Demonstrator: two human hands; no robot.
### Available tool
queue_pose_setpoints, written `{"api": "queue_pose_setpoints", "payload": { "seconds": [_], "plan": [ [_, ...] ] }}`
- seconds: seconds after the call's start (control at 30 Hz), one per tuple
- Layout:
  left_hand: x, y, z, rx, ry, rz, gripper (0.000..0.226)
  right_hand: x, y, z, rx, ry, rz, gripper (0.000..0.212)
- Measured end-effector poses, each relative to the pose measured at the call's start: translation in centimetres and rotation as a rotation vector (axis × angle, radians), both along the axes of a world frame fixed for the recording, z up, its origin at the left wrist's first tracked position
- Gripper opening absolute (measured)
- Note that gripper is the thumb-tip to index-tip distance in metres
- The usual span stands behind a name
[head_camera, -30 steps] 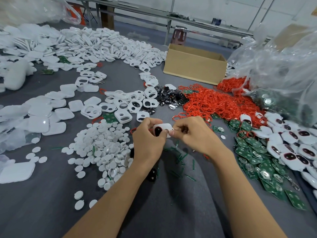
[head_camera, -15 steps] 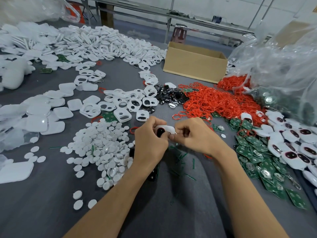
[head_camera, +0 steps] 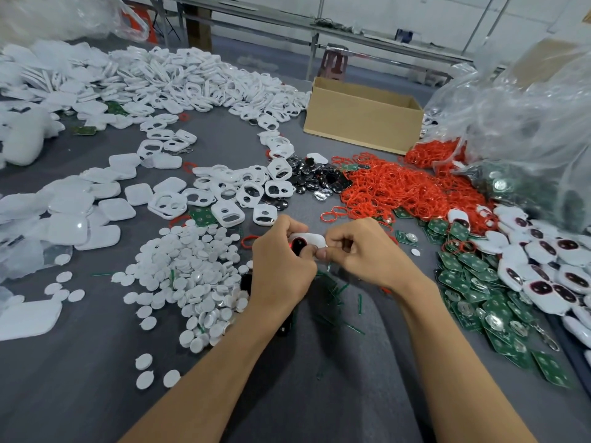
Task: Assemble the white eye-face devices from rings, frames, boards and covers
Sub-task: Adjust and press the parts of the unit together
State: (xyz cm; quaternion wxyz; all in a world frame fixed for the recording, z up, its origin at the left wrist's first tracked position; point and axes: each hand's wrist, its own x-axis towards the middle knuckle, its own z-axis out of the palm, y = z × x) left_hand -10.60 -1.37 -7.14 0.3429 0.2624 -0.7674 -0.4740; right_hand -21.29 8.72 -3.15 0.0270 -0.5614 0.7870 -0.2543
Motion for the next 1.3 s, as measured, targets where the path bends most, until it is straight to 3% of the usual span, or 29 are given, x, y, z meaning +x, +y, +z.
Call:
{"api": "queue_pose_setpoints", "payload": {
  "seconds": [0.53,0.73,0.83,0.97,1.07,1.17,1.3],
  "plan": [
    [0.0,0.2,0.0,0.068,0.081,0.062,0.026,1.1,-0.4,0.7,0.024,0.056,-0.036,0.048],
    [-0.1,-0.5,0.0,0.137,0.113,0.014,0.028,1.2,-0.7,0.7,-0.006,0.089,-0.149,0.036],
    [-0.3,-0.6,0.2,0.370,0.169,-0.089,0.042,1.1,-1.1,1.1,0.002,0.195,-0.219,0.035],
    [-0.7,-1.1,0.8,0.949,0.380,-0.272,0.036,1.7,-1.2,1.5,-0.013,0.251,-0.201,0.022],
    [-0.9,-1.8,0.9,1.069,0.437,-0.316,0.031,2.3,-1.5,1.9,0.004,0.254,-0.147,0.022],
    [-0.8,-2.2,0.8,1.157,0.517,-0.348,0.032,2.3,-1.3,2.3,-0.082,0.149,-0.135,0.008],
    [-0.6,-2.4,0.7,1.158,0.541,-0.382,0.035,2.2,-1.0,2.6,-0.133,0.047,-0.164,0.010]
  ]
}}
